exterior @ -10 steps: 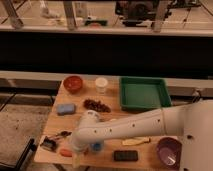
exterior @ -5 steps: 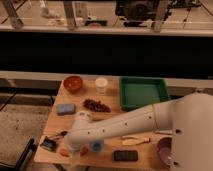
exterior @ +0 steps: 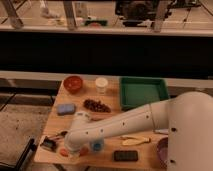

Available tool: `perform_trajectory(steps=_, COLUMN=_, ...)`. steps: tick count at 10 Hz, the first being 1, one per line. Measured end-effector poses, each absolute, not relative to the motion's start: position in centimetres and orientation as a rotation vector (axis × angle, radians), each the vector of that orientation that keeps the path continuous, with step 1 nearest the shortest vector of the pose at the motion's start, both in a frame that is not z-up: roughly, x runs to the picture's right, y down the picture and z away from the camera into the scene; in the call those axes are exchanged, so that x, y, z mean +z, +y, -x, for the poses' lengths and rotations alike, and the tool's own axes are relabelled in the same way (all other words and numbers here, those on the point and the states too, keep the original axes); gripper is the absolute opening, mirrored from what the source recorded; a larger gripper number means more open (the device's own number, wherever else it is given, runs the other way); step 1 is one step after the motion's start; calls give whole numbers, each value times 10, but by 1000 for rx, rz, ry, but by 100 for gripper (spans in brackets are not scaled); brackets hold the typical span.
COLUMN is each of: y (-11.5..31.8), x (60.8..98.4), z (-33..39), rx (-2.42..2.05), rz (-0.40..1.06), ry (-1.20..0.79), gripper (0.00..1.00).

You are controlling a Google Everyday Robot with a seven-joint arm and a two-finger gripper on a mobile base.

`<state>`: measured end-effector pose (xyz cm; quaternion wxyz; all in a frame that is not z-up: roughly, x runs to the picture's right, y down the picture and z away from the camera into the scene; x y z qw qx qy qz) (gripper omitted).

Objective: Place pepper in metal cup

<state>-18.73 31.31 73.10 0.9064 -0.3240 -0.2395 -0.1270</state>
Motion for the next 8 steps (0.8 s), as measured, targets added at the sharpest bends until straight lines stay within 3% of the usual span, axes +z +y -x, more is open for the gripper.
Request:
perform_trajectory(steps=1, y=314, x=732, z=186, rx=-257, rz=673, ry=-494, gripper=57)
perform_trajectory(steps=8, y=320, x=737, z=187, rx=-259, rz=696, ry=-508, gripper=57)
